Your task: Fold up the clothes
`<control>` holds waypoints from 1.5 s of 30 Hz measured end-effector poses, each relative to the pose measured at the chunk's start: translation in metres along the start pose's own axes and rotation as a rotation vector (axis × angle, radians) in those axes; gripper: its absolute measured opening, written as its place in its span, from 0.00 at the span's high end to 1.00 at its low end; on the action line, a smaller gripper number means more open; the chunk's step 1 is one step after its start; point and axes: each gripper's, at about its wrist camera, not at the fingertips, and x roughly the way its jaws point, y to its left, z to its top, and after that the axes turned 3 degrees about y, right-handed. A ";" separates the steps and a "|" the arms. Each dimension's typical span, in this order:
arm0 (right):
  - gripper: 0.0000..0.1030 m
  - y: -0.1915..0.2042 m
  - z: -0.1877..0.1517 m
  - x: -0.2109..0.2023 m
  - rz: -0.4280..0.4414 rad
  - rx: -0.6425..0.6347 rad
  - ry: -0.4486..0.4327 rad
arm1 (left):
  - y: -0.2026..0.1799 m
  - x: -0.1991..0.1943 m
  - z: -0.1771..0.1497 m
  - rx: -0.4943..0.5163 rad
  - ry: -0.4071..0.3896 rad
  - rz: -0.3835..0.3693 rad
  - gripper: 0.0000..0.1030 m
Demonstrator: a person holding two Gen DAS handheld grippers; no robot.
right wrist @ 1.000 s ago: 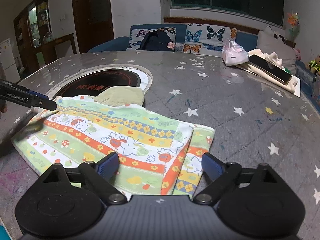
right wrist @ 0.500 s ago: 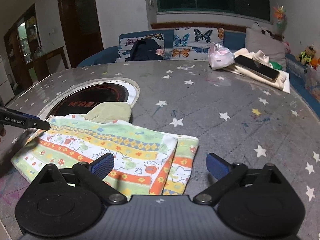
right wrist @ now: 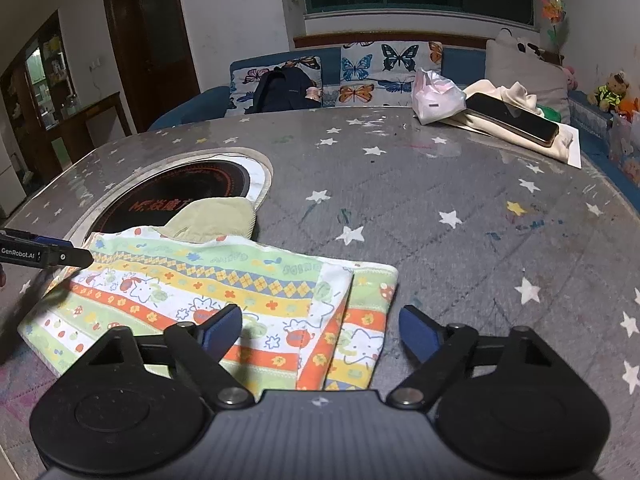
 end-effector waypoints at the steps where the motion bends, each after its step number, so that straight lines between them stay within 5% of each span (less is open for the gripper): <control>1: 0.18 0.000 0.000 0.000 0.001 0.003 0.001 | 0.000 0.000 0.000 -0.003 0.001 -0.003 0.34; 12: 0.23 -0.002 -0.001 0.005 0.002 0.016 0.014 | 0.001 -0.001 -0.002 -0.001 -0.003 -0.039 0.52; 32: 0.35 -0.008 -0.001 0.005 -0.008 0.042 -0.003 | -0.004 -0.001 -0.004 -0.003 -0.009 -0.045 0.53; 35: 0.38 -0.005 -0.001 0.006 0.000 0.040 -0.003 | -0.006 -0.001 -0.005 -0.002 -0.007 -0.058 0.61; 39: 0.55 -0.002 0.000 0.006 0.020 0.040 -0.003 | -0.009 0.000 -0.006 -0.004 -0.002 -0.088 0.76; 43: 0.56 -0.004 0.000 0.006 0.023 0.045 -0.001 | -0.007 -0.003 -0.006 -0.015 -0.003 -0.071 0.72; 45: 0.56 -0.006 0.000 0.006 0.021 0.048 0.000 | -0.007 -0.005 -0.008 -0.011 -0.008 -0.048 0.61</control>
